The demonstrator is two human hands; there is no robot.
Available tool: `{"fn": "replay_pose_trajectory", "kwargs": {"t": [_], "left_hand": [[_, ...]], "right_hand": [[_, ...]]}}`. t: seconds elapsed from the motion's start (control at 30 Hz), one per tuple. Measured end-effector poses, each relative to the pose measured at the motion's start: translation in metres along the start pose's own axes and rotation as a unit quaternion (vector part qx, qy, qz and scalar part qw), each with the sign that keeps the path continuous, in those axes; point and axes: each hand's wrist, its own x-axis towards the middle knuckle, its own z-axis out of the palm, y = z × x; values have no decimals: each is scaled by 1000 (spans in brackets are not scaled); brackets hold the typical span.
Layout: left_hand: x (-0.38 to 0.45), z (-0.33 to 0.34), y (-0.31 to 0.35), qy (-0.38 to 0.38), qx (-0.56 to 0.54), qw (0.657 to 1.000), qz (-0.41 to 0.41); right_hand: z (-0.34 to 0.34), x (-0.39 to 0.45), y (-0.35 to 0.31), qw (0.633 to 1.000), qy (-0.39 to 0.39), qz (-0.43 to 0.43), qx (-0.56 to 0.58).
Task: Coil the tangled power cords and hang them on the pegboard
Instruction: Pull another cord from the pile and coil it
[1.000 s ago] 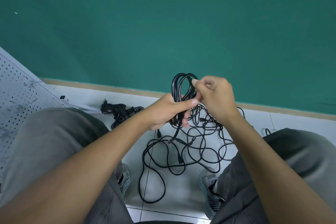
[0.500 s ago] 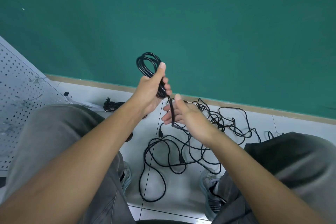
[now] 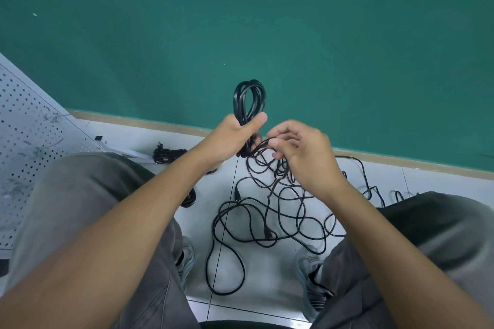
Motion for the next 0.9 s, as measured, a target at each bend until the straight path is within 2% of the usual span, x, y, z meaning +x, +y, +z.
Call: {"fn": "replay_pose_trajectory", "kwargs": {"t": [0.17,0.27,0.33,0.4,0.47,0.53,0.6,0.7,0.77,0.9], "left_hand": [[-14,8,10,-136,-33,990,-5],[-14,8,6,-182,-122,976,-15],[-12,7,6,-172,-171,970,-36],[-12,3,7,-163,-215,962,-43],[-11,-3,8,-159,-246,956,-34],[-9,-6,8,-133,-255,957,-30],[-7,-7,9,-82,-230,969,-38],[-4,-5,6,-26,-162,985,-51],[-3,-2,1,-19,-133,989,-65],[-7,12,0,-39,-113,991,-66]], "right_hand": [[-4,5,3,997,68,29,2],[-4,8,4,995,84,45,-11],[-4,10,8,996,68,49,17],[-6,11,12,997,15,52,55],[-6,12,21,995,-45,69,47],[-3,10,27,994,-64,88,20],[0,10,27,994,-25,96,36],[-3,12,19,988,79,97,96],[-6,14,14,981,125,86,121],[-6,15,7,974,170,60,140]]}}
